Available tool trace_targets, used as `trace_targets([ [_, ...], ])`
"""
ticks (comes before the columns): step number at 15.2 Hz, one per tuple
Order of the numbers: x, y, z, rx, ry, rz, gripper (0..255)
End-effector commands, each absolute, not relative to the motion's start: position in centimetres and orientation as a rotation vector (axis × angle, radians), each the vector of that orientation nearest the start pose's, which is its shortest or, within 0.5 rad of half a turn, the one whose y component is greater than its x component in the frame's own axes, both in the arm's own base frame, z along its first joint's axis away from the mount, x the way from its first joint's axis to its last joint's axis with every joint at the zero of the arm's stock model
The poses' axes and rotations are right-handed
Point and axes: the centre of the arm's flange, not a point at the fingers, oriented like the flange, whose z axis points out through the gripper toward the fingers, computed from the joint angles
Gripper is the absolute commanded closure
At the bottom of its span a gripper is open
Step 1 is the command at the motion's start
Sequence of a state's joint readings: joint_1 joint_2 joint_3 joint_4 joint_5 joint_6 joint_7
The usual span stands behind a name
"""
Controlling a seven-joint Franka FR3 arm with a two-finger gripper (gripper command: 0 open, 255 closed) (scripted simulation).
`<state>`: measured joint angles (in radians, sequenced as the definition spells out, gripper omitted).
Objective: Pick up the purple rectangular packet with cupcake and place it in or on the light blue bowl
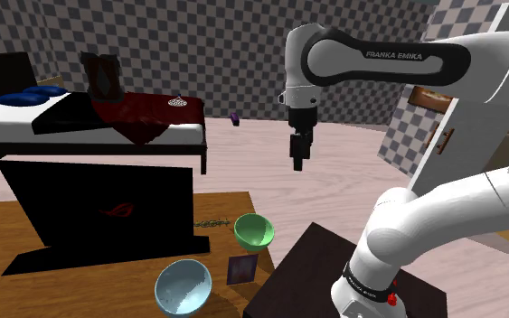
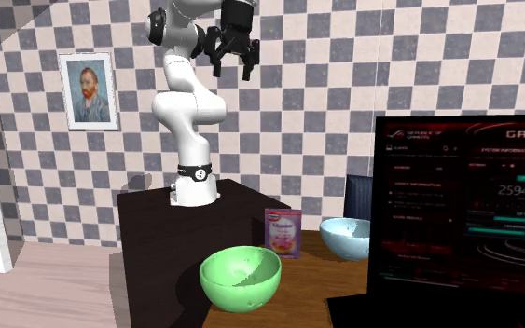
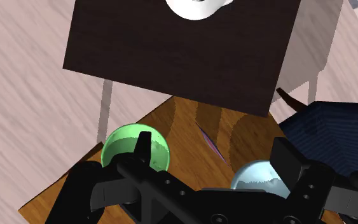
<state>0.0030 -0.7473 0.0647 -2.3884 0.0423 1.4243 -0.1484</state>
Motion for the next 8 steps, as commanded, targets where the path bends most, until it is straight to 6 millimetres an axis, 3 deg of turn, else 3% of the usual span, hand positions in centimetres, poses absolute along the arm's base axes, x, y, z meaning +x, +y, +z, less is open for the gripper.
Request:
trace_targets([
  [1,29.7,3.0,55.2,-3.099,-0.304,0.340,0],
  [8,31.6,5.4,46.6,-3.079,-0.571,0.304,0],
])
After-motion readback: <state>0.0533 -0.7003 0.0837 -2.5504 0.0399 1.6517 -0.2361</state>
